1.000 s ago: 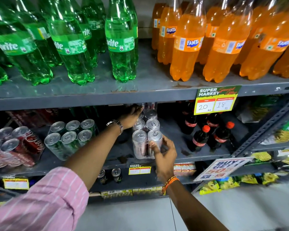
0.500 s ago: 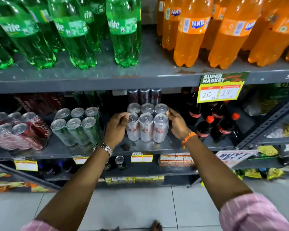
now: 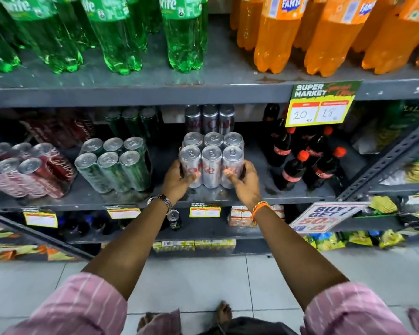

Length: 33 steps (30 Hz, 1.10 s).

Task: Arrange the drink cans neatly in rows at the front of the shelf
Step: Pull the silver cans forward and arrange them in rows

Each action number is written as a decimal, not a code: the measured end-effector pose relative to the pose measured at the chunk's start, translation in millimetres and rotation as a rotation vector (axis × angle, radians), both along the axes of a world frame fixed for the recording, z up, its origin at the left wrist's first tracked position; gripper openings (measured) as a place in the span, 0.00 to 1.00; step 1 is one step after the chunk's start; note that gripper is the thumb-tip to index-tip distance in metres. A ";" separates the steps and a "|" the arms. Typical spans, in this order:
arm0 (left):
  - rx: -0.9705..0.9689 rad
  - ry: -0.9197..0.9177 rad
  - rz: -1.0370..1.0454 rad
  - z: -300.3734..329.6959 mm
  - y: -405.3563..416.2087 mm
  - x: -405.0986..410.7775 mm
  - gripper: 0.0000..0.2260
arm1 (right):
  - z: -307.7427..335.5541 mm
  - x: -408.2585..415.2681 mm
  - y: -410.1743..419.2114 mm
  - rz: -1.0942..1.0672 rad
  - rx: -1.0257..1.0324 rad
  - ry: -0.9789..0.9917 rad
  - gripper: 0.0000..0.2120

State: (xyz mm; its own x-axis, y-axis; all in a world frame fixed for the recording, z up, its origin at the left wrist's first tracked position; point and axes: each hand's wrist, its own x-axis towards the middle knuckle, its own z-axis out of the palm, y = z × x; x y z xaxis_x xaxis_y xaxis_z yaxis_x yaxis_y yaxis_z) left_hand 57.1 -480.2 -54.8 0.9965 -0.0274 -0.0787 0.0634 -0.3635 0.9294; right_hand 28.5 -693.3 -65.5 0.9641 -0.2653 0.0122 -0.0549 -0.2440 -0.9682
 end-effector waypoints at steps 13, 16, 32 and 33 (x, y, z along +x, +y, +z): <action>-0.018 -0.105 0.009 -6.0 -6.9 -22.5 0.24 | -10.3 -12.8 -6.9 0.062 -0.039 -0.046 0.22; -0.029 -0.113 -0.005 -5.5 -6.7 -26.5 0.25 | -11.6 -15.7 -6.2 0.067 -0.025 -0.053 0.23; 0.012 -0.136 0.002 -11.5 -4.3 -23.7 0.25 | -16.7 -18.1 -3.7 0.044 -0.069 -0.056 0.21; 0.019 -0.139 0.003 -12.5 -4.7 -23.9 0.25 | -16.2 -17.8 -4.9 0.055 -0.076 -0.052 0.22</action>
State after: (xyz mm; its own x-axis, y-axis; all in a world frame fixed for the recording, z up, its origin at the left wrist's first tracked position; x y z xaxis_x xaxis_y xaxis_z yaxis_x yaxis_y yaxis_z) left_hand 33.2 -484.9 -67.3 0.9979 -0.0246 0.0595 -0.0644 -0.3811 0.9223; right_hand 10.7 -698.2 -81.6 0.9747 -0.2086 0.0805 0.0103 -0.3178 -0.9481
